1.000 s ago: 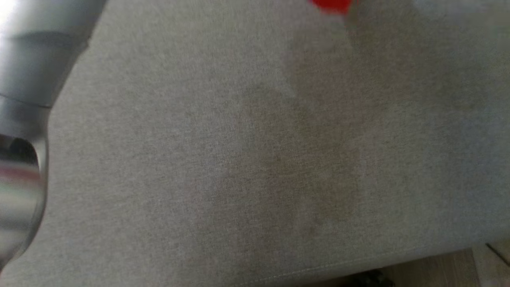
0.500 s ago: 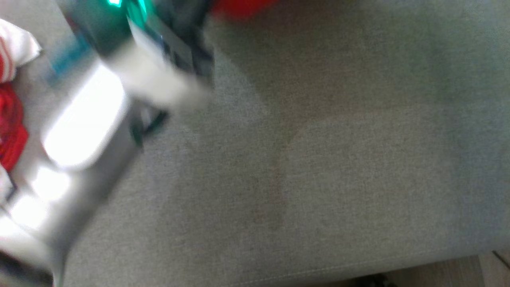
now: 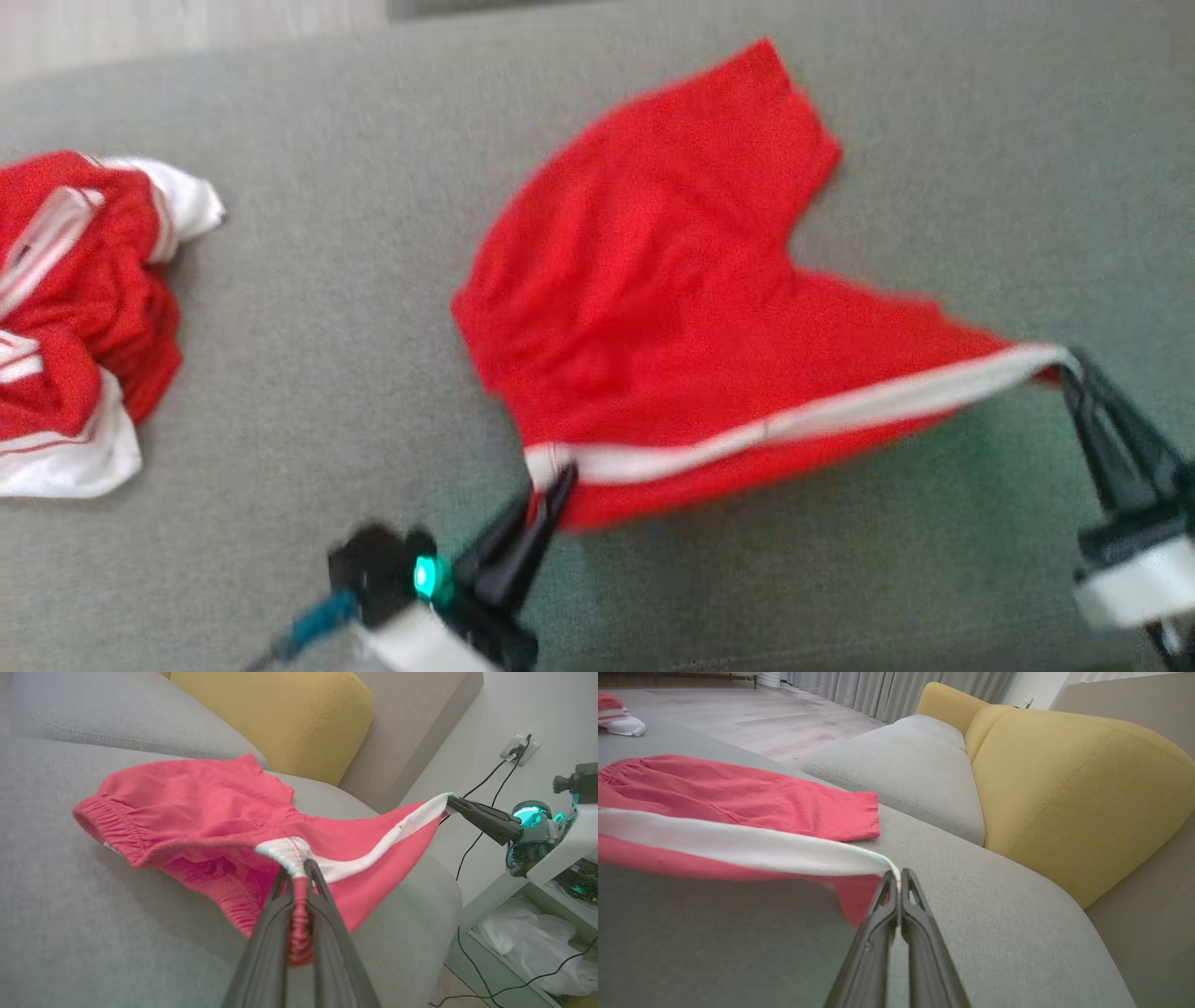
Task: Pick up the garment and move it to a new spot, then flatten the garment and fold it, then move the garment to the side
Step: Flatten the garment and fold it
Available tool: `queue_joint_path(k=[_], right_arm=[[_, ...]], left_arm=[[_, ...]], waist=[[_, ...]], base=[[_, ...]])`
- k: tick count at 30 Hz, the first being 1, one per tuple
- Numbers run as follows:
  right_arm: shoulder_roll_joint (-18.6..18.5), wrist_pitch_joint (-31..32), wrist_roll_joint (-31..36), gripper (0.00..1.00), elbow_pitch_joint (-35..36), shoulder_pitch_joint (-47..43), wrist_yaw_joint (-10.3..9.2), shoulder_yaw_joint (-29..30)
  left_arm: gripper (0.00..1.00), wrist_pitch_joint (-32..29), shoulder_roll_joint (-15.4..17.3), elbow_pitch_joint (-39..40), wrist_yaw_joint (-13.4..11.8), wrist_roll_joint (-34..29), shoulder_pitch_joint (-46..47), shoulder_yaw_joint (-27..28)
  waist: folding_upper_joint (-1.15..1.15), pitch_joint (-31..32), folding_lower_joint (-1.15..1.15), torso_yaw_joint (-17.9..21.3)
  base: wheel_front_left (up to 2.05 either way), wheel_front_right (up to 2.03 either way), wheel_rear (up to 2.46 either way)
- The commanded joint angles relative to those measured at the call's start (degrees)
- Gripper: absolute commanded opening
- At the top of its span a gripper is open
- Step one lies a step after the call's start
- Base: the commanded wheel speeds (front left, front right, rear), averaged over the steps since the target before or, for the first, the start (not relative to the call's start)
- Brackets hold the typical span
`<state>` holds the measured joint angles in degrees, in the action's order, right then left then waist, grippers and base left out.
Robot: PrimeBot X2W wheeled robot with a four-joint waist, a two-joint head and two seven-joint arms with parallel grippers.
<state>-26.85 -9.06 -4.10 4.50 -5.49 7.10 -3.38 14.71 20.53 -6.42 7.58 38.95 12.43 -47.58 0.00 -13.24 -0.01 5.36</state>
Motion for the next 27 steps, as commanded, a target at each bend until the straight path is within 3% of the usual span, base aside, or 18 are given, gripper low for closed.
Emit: queue_joint_path(k=[1,7,12,21,27], right_arm=[[-1.8,0.9,-0.5,0.00,3.2,-1.2,0.39,0.2],[-4.0,5.6,-0.1,0.00,11.4,-7.1,0.39,3.8],[-8.6,8.6,-1.5,0.00,11.8,-2.4,0.39,2.6],[-17.9,9.6,-6.9,0.00,-2.9,20.4,0.39,-10.5],[-18.4,6.9,-9.8,0.00,-17.4,37.6,0.39,-23.5]], left_arm=[[0.00,0.3,0.5,2.4,-0.1,0.4,-0.4,2.5],[0.00,0.3,1.5,6.1,-0.1,1.0,-4.5,1.3],[0.00,0.3,-2.1,6.5,-0.1,4.8,0.6,1.2],[0.00,-1.2,-11.0,-6.0,-0.1,14.1,15.7,1.5],[0.00,-0.3,-13.4,-12.9,-0.1,16.1,21.4,3.5]], waist=[[0.00,3.3,0.01,-1.0],[0.00,4.7,0.01,-4.0],[0.00,2.2,0.01,-7.2],[0.00,-4.1,0.01,-11.4],[0.00,-7.0,0.01,-12.3]], base=[[0.00,0.00,0.00],[0.00,0.00,0.00],[0.00,0.00,0.00],[0.00,0.00,0.00],[0.00,0.00,0.00]])
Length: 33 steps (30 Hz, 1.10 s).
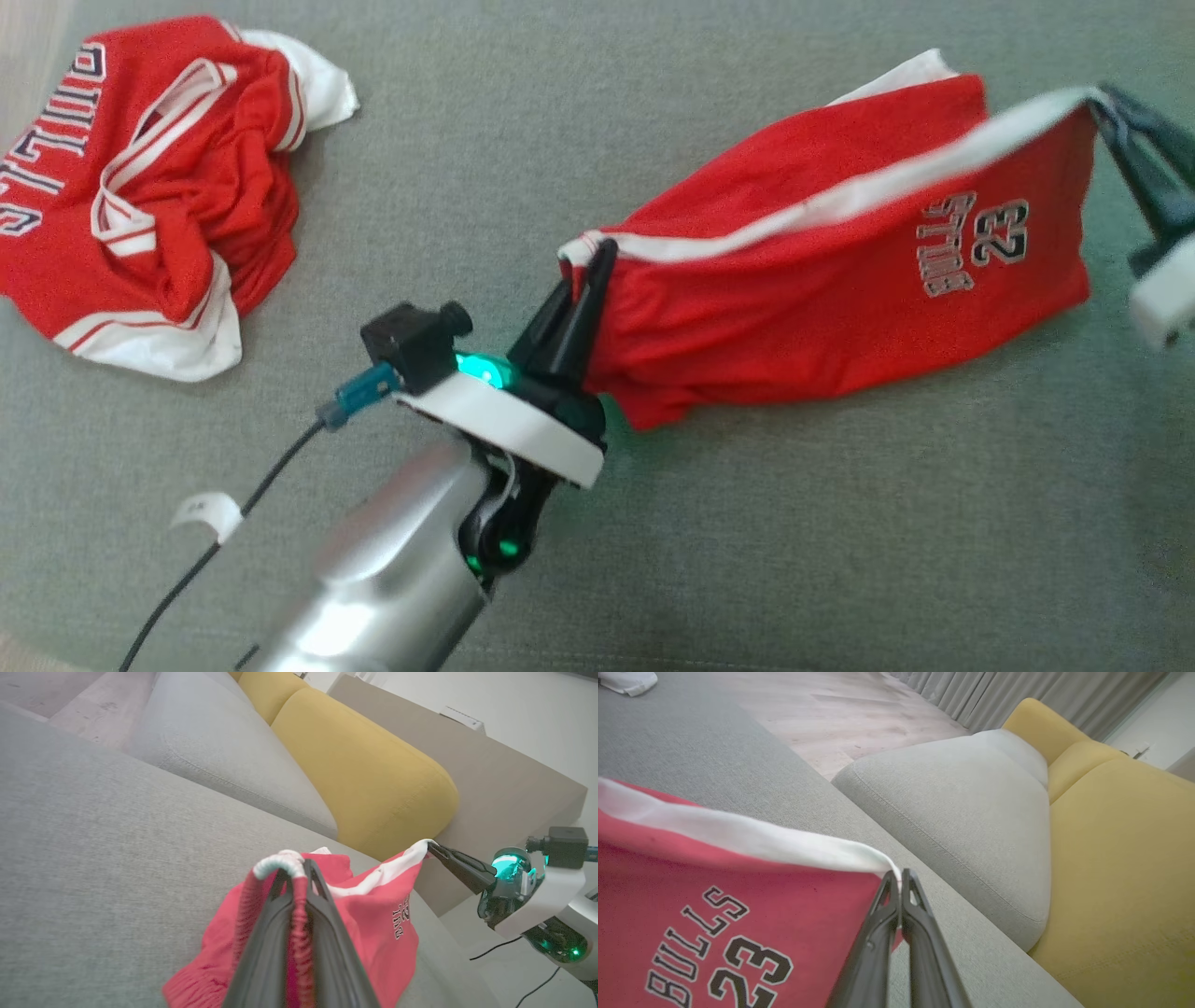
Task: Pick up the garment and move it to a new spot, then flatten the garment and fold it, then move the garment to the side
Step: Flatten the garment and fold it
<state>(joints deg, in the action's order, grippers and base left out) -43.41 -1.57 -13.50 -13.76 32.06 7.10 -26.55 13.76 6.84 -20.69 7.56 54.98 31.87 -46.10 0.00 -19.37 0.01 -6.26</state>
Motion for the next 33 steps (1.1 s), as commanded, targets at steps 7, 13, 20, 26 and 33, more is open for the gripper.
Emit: queue_joint_path(k=[7,13,20,26,33], right_arm=[[-0.8,-3.3,-2.7,0.00,-9.8,12.7,0.39,-10.8],[1.1,-5.9,-6.4,0.80,-18.5,20.3,0.39,-19.8],[4.5,-11.4,-14.9,1.00,-26.4,22.4,0.39,-23.1],[6.5,-9.7,-28.0,1.00,-28.8,17.3,0.39,-23.6],[6.4,-5.6,-42.7,1.00,-30.5,12.9,0.39,-23.3]], left_arm=[[0.00,1.1,-1.1,-1.8,-0.1,-0.2,5.0,3.8],[0.56,1.2,-2.4,-3.0,-0.1,-2.0,5.1,6.5],[1.00,1.2,-3.3,-3.8,-0.8,-10.2,2.5,12.1],[1.00,1.2,-3.3,-0.5,-4.6,-22.3,-4.8,16.1],[1.00,1.2,-3.5,7.7,-7.9,-33.0,-12.2,20.0]], waist=[[0.00,-3.6,-0.01,-1.9],[0.00,-5.1,-0.01,-2.3],[0.00,-3.8,-0.01,-2.0],[0.00,-1.0,-0.01,-1.7],[0.00,-0.7,-0.01,-5.3]], base=[[0.00,0.00,0.00],[0.00,0.00,0.00],[0.00,0.00,0.00],[0.00,0.00,0.00],[0.00,0.00,0.00]])
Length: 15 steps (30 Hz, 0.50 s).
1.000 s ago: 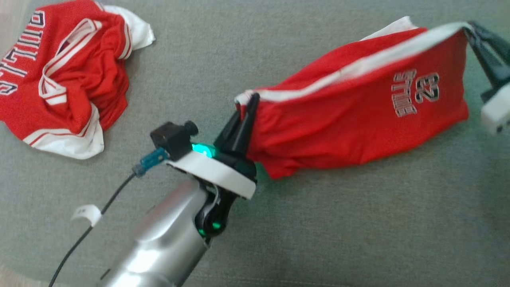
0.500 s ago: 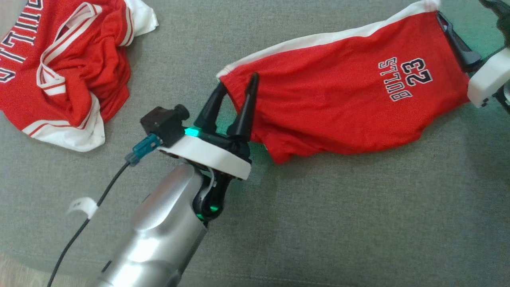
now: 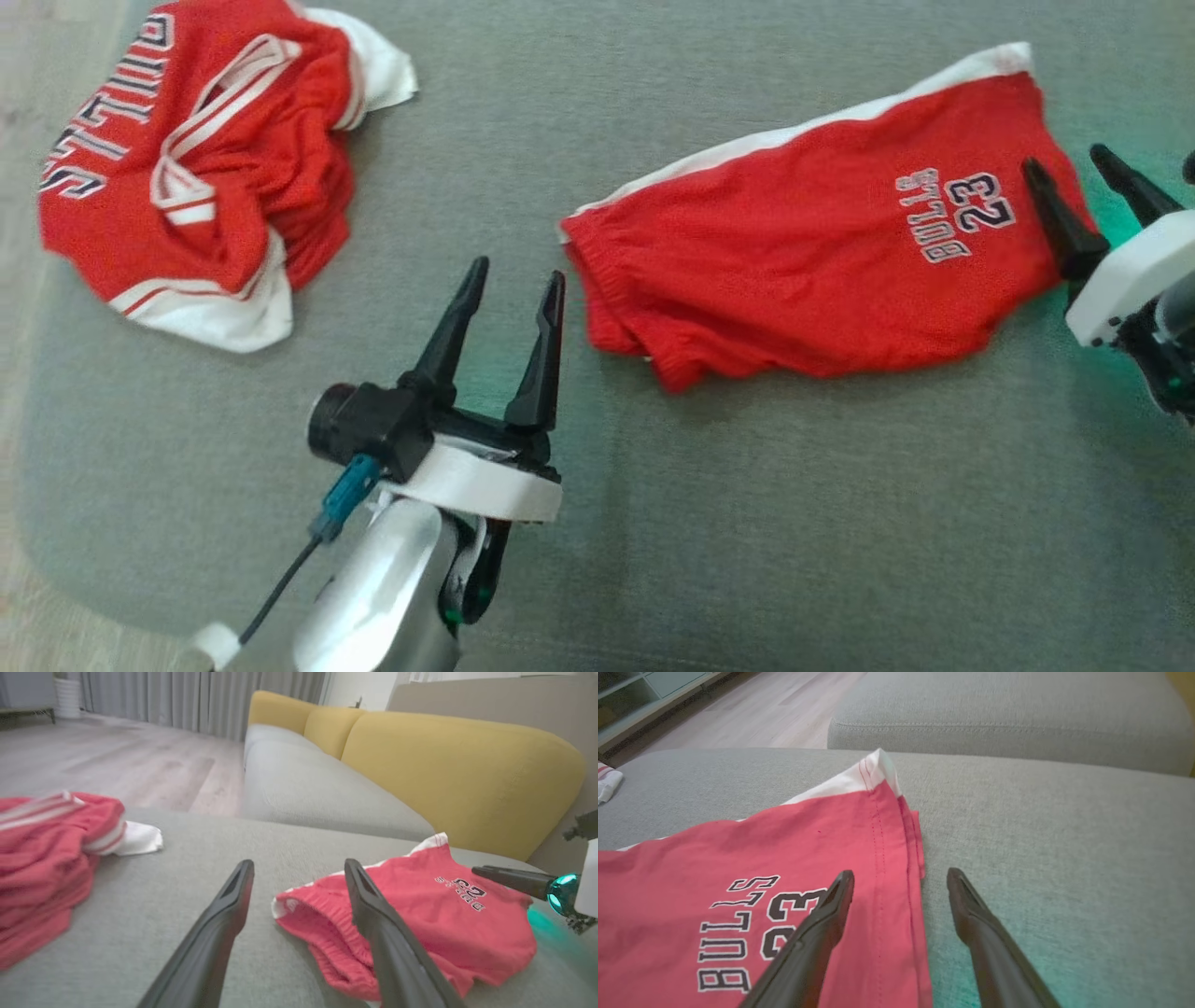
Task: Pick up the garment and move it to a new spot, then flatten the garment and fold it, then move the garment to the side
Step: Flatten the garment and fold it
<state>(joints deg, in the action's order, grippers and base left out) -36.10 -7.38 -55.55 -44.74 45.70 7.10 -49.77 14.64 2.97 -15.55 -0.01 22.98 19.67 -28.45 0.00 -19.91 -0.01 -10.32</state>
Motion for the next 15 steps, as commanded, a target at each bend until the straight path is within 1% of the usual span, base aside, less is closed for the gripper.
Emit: queue_joint_path(k=[1,4,7,8,9,11,12,15], right_arm=[[-1.1,0.8,-1.7,1.00,-0.4,-1.1,0.39,-0.2],[-1.4,2.3,-3.6,1.00,-3.7,-1.7,0.39,-0.7],[-0.9,4.3,-4.9,1.00,-7.3,-2.3,0.39,-1.1],[-0.5,5.0,-5.7,0.59,-7.6,-2.7,0.39,-1.2],[-0.2,5.6,-6.9,0.00,-7.3,-3.1,0.39,-1.3],[0.2,6.2,-9.1,0.00,-5.7,-4.1,0.39,-1.5],[0.2,6.2,-9.1,0.00,-5.7,-4.1,0.39,-1.5],[-0.5,4.2,-10.7,0.00,-4.5,-4.4,0.39,-1.5]], left_arm=[[1.00,0.4,0.3,3.9,-0.7,-2.2,-0.9,2.9],[1.00,0.4,0.1,7.7,-1.8,-5.0,-3.6,4.7],[1.00,0.4,0.0,10.5,-2.4,-6.6,-6.0,6.5],[1.00,0.4,0.0,11.1,-2.5,-6.9,-6.7,7.1],[1.00,0.4,0.0,11.7,-2.5,-7.1,-7.4,7.6],[1.00,0.4,0.0,12.6,-2.5,-7.3,-8.5,8.8],[1.00,0.4,0.0,12.6,-2.5,-7.3,-8.5,8.8],[1.00,0.4,-0.1,13.2,-2.5,-7.8,-9.6,10.4]], waist=[[0.00,-0.2,0.01,-1.9],[0.00,0.0,0.01,-3.5],[0.00,0.5,0.01,-4.2],[0.00,0.7,0.01,-4.3],[0.00,1.0,0.01,-4.3],[0.00,1.7,0.01,-3.9],[0.00,1.7,0.01,-3.9],[0.00,2.6,0.01,-2.6]], base=[[0.00,0.00,0.00],[0.00,0.00,0.00],[0.00,0.00,0.00],[0.00,0.00,0.00],[0.00,0.00,0.00],[0.00,0.00,0.00],[0.00,0.00,0.00],[0.00,0.00,0.00]])
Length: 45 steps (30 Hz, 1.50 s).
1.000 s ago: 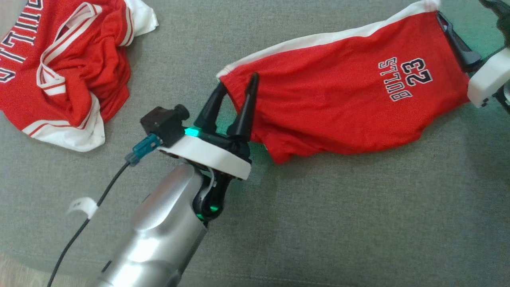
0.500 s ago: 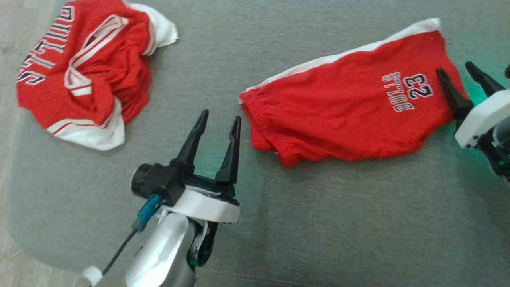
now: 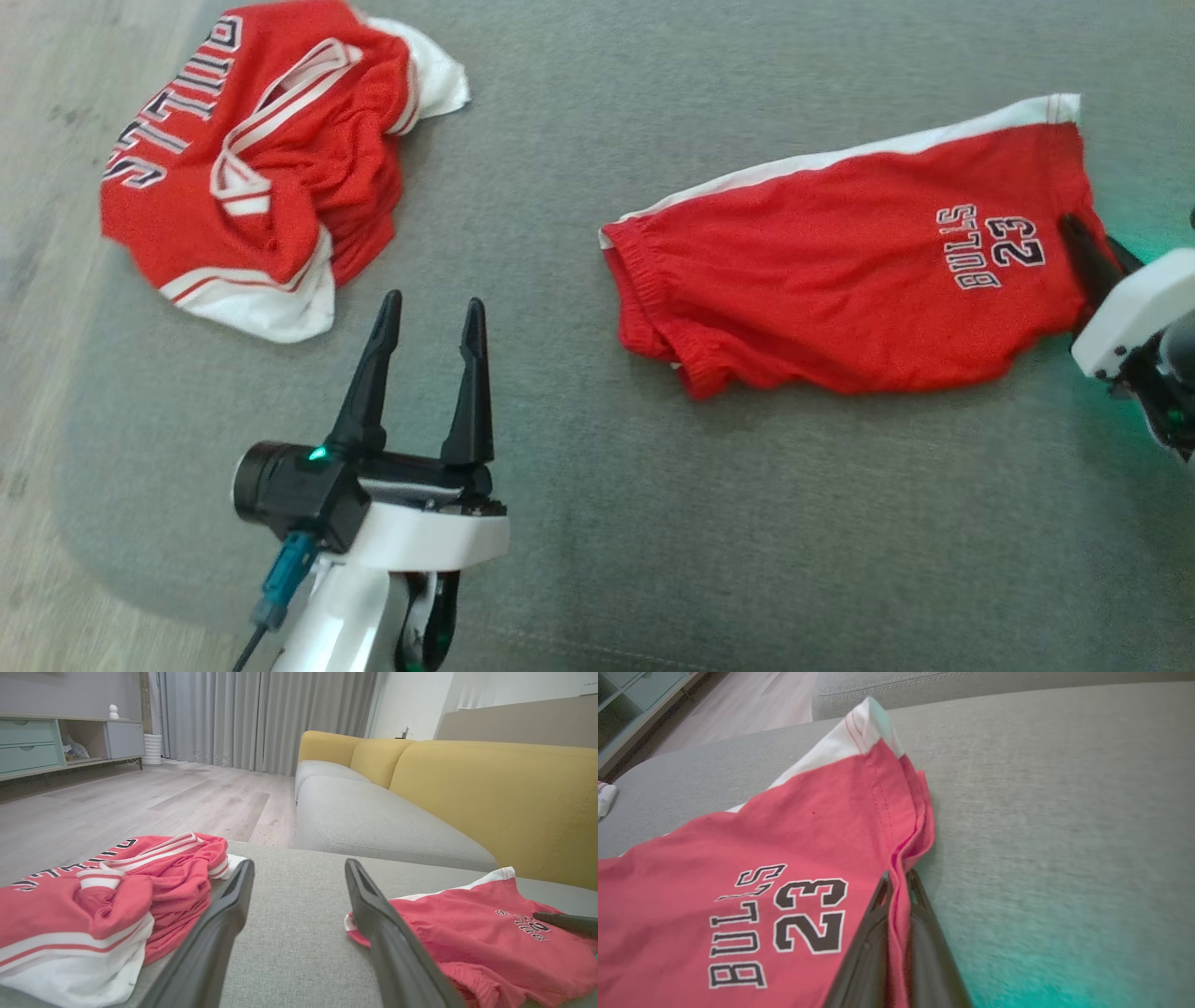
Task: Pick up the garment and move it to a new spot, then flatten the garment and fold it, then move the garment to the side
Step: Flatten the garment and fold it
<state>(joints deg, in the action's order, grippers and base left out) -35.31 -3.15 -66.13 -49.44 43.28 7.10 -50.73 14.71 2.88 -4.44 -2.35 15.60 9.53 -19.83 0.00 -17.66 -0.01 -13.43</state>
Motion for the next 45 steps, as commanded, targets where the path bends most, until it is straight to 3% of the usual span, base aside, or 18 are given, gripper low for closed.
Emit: queue_joint_path(k=[1,12,15,21,27,36,37,38,45], right_arm=[[-1.6,-0.8,-0.2,0.00,0.1,-2.0,0.39,-0.6],[-7.8,-4.5,-1.6,0.00,-5.1,-2.7,0.39,0.0],[-8.1,-5.5,-1.8,0.00,-5.6,-2.7,0.39,0.4],[-6.6,-8.6,-0.5,0.00,-1.6,-0.2,0.39,0.2],[-4.1,-9.9,1.1,0.00,8.0,1.6,0.39,-0.8],[5.3,-4.0,6.1,0.01,17.0,1.3,0.39,-5.7],[6.4,-3.4,6.4,0.31,17.3,0.7,0.39,-6.0],[7.3,-3.4,6.7,1.00,17.3,0.1,0.39,-5.8],[7.9,-9.5,10.7,1.00,17.1,-3.4,0.39,0.2]], left_arm=[[1.00,0.3,0.0,2.3,-0.1,-0.6,0.3,2.3],[1.00,0.3,0.0,3.1,1.4,-2.6,-0.1,3.6],[1.00,0.3,0.0,2.6,1.9,-3.1,0.3,3.8],[1.00,0.3,0.0,1.5,2.7,-4.0,0.4,4.1],[1.00,0.3,0.0,1.2,2.7,-3.3,-0.9,3.6],[1.00,0.3,0.0,1.1,2.3,-2.1,-2.4,3.0],[1.00,0.3,0.0,1.2,2.2,-2.0,-2.5,2.9],[1.00,0.3,0.0,1.1,2.2,-1.9,-2.5,2.9],[1.00,0.3,0.0,1.1,1.8,-2.3,-3.5,3.6]], waist=[[0.00,0.7,0.01,1.1],[0.00,1.5,0.01,9.5],[0.00,1.5,0.01,11.2],[0.00,3.0,0.01,12.8],[0.00,5.3,0.01,12.4],[0.00,6.5,0.01,9.8],[0.00,6.5,0.01,9.5],[0.00,6.7,0.01,9.2],[0.00,8.7,0.01,8.6]], base=[[0.00,0.00,0.00],[0.00,0.00,0.00],[0.00,0.00,0.00],[0.00,0.00,0.00],[0.00,0.00,0.00],[0.00,0.00,0.00],[0.00,0.00,0.00],[0.00,0.00,0.00],[0.00,0.00,0.00]])
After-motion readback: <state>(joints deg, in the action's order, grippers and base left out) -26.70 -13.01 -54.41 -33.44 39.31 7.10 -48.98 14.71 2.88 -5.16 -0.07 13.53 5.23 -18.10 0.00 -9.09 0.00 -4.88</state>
